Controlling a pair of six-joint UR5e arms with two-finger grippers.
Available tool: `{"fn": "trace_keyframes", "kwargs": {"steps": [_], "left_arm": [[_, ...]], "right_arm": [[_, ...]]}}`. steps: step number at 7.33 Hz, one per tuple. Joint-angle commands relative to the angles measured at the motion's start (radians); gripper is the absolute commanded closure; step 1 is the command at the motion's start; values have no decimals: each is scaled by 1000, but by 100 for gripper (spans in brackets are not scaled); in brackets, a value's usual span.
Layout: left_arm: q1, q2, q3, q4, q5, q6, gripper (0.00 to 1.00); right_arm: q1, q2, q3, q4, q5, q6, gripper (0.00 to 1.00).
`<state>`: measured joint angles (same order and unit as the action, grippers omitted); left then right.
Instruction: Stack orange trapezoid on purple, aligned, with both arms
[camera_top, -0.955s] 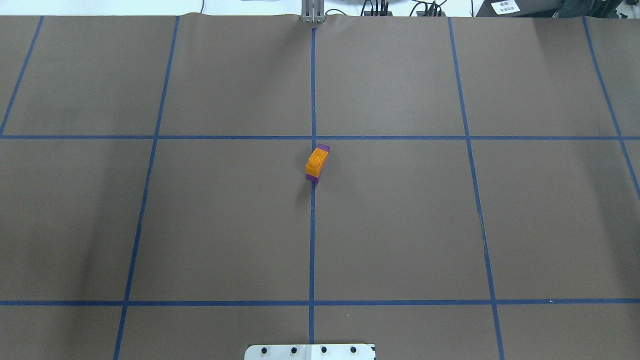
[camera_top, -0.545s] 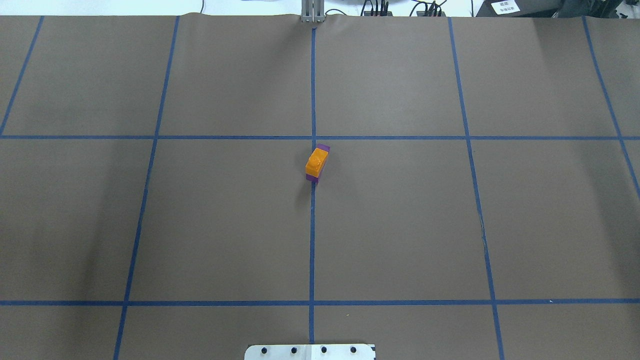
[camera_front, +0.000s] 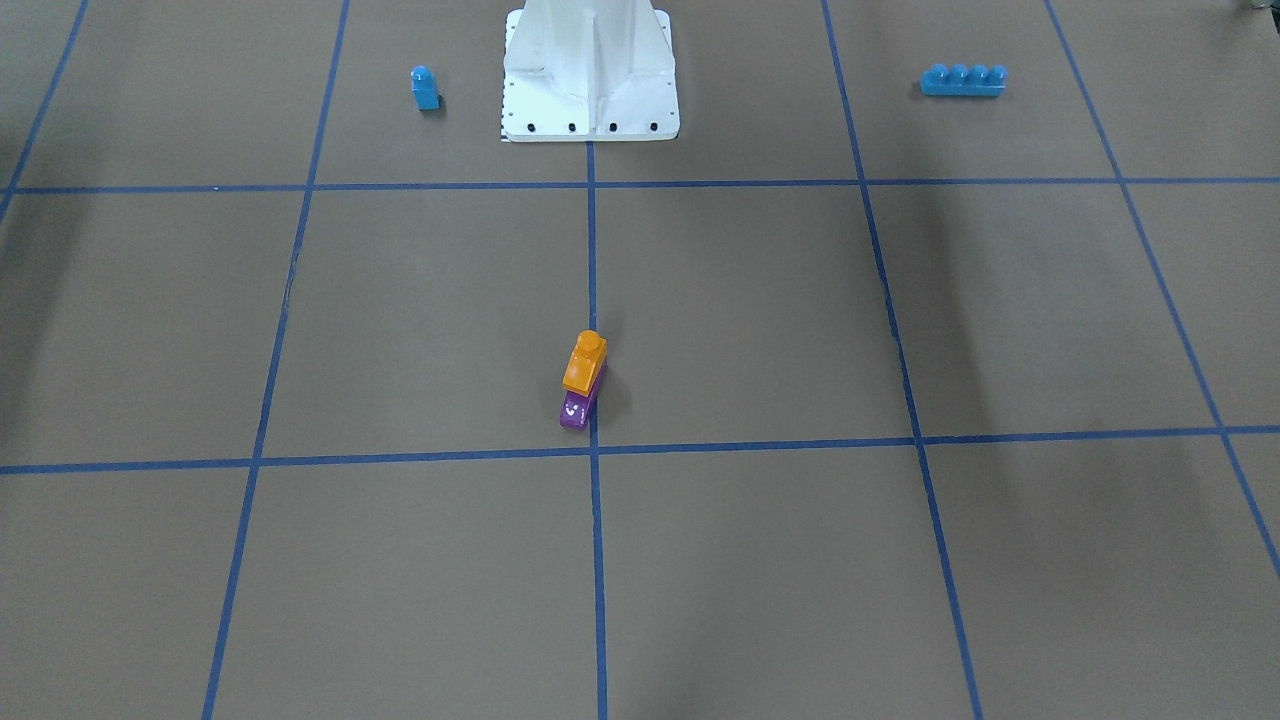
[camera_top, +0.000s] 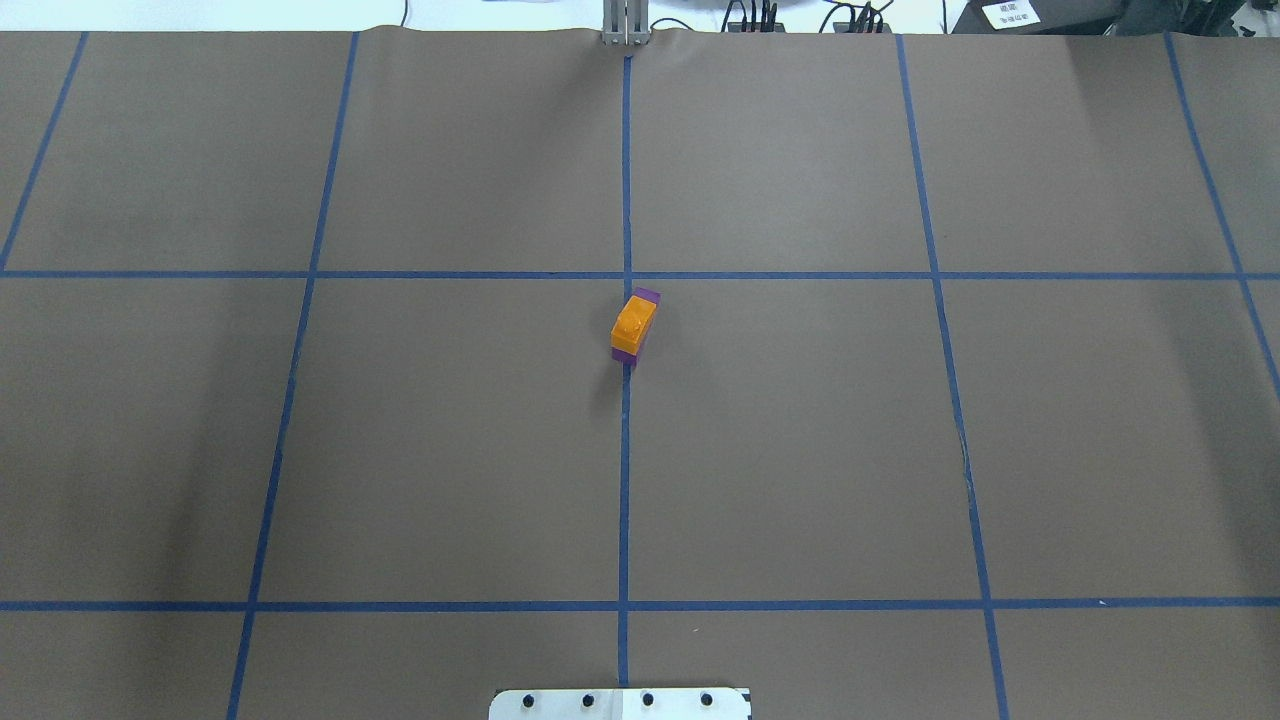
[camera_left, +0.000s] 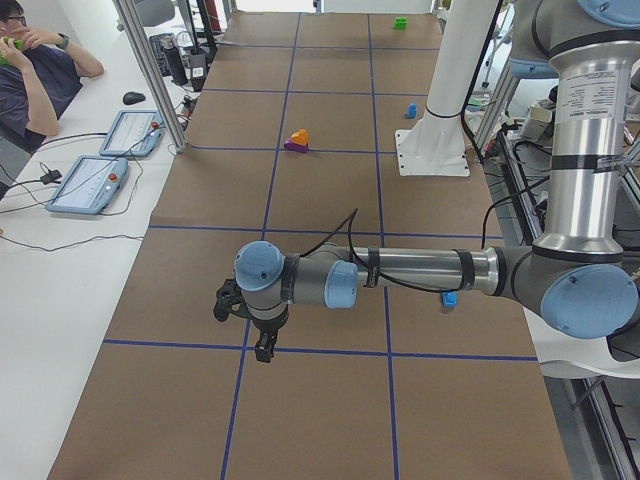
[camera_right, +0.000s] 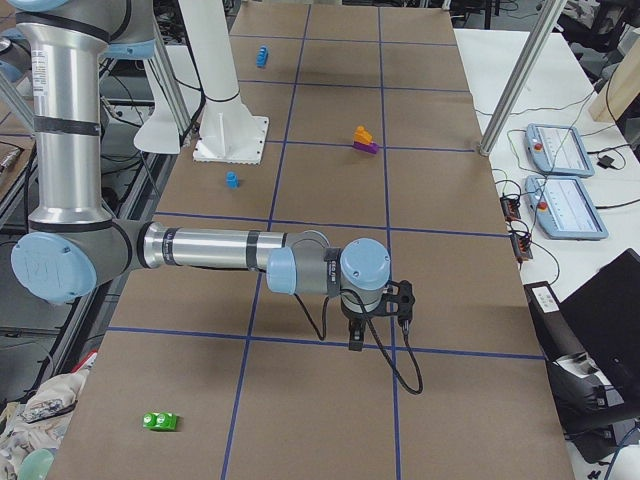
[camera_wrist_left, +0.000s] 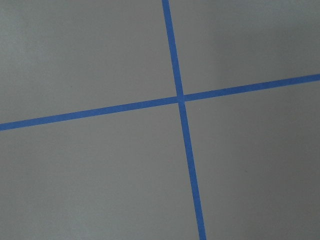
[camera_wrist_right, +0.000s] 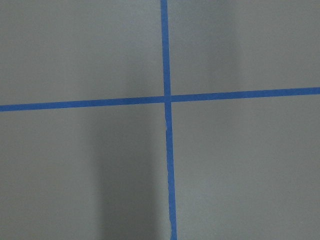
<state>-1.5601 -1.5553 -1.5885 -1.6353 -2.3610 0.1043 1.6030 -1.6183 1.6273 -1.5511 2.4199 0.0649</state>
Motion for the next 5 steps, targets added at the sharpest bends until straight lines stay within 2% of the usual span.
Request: {"fn": "trace_keyframes", "kwargs": {"steps": [1, 3, 5], "left_arm": [[0, 0, 4, 0, 0, 0, 0], [0, -2, 7, 3, 51, -2, 0], [0, 0, 8, 3, 51, -2, 0]], "right_arm": [[0, 0, -3, -1, -2, 9, 0], [2, -3, -6, -1, -2, 10, 0], [0, -6, -7, -7, -2, 12, 0]]}}
